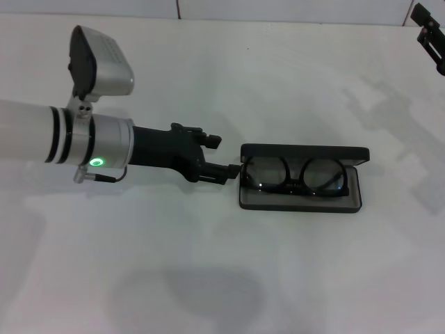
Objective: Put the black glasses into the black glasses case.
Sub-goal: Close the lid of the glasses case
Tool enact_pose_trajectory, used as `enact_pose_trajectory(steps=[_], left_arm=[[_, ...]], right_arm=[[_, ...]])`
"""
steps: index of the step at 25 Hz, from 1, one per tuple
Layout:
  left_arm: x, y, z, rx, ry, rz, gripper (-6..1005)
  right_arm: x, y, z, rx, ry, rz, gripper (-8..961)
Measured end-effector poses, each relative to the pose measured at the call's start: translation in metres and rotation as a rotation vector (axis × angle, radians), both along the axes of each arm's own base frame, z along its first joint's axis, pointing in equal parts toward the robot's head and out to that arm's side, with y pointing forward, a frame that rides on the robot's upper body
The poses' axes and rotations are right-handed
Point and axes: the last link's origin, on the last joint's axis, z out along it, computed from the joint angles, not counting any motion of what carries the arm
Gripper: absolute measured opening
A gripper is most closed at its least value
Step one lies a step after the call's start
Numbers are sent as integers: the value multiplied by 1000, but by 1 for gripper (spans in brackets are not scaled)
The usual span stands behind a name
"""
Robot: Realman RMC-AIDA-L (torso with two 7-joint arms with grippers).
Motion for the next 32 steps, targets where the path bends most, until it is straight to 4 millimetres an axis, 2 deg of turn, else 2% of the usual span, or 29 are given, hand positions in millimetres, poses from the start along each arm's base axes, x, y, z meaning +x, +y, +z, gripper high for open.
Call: enact_pose_trajectory(steps=[7, 24, 32], left_arm=[[6, 1, -5, -7, 8, -15, 804], [-5, 0, -6, -1, 48, 25, 805], [-1, -1, -11, -11, 44, 11, 805]], right_arm=[[1, 1, -1, -2, -6, -12, 453], [2, 2, -3, -9, -15, -15, 460], [1, 2, -3, -10, -15, -13, 463]])
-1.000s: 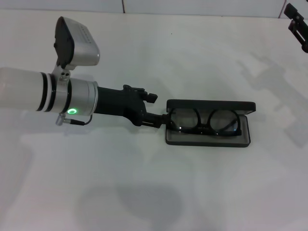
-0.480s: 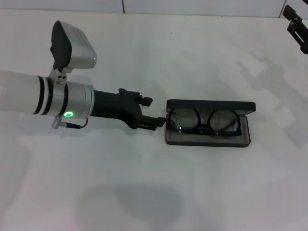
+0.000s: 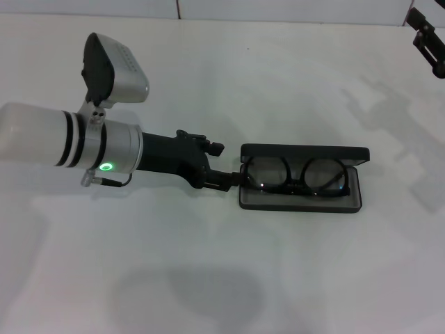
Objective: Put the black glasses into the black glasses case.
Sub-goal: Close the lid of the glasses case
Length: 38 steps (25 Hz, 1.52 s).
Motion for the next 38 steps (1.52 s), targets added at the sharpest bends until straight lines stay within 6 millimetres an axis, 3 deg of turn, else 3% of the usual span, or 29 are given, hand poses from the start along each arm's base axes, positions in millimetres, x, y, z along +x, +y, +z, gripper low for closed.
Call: enact_pose_trajectory(steps=[21, 25, 32, 38], left_arm=[[9, -2, -5, -31, -17, -27, 806], [12, -3, 7, -39, -87, -30, 806], [6, -8, 44, 28, -268, -52, 807], [8, 11, 59, 204, -357, 10, 807]], right_arm=[[2, -3, -1, -3, 3, -3, 471], [2, -3, 0, -2, 2, -1, 472], [1, -4, 2, 4, 8, 11, 475], [-2, -6, 7, 21, 13, 40, 477]])
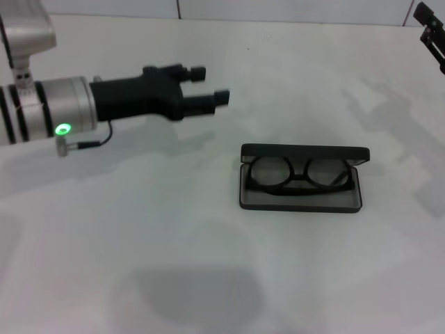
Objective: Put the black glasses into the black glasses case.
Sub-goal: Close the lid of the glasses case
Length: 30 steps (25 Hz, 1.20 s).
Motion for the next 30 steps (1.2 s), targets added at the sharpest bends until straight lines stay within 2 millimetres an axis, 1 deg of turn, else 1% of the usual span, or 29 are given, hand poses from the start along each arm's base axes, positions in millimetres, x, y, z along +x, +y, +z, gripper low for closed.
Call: enact_pose_trajectory(steps=[3, 4, 8, 12, 18, 20, 26, 30], left_arm=[[12, 11, -8, 23, 2, 16, 807], [20, 16, -13, 11, 10, 10, 807], [45, 23, -28, -59, 41, -9, 808], [63, 29, -42, -113, 96, -7, 808], [68, 23, -65, -190, 196, -23, 808], [69, 21, -69, -203, 217, -33, 808], [68, 21, -75, -210, 258, -43, 809], [67, 17, -77, -229, 275, -66, 809]], right_arm=[[0, 1, 2, 13, -1, 1, 478], [0, 1, 3, 18, 2, -2, 478], [1, 0, 6, 37, 13, -6, 480], [4, -2, 8, 47, 20, -16, 481], [6, -6, 7, 48, 27, -15, 484], [6, -7, 7, 46, 32, -8, 484], [4, -9, 5, 36, 38, 2, 487], [3, -9, 5, 34, 38, 8, 488]])
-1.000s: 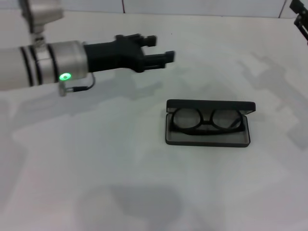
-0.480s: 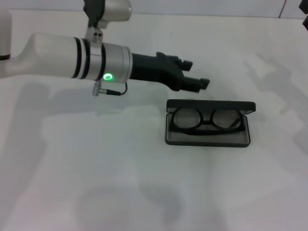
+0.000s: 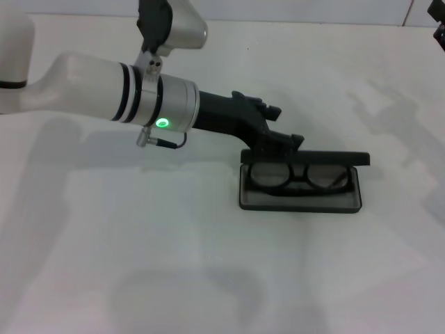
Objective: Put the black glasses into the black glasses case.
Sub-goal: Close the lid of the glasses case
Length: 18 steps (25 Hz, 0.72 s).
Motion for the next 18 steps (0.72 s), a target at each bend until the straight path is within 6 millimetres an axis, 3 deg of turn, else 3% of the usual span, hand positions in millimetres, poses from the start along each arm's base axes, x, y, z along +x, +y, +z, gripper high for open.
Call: enact_pose_trajectory(steps=[9, 18], left_arm=[[-13, -20, -12, -46, 12, -61, 809], [-18, -27, -15, -36, -5, -94, 810]], right_arm=[[1, 4, 1, 7, -5, -20, 492], [2, 7, -1, 3, -12, -36, 495]])
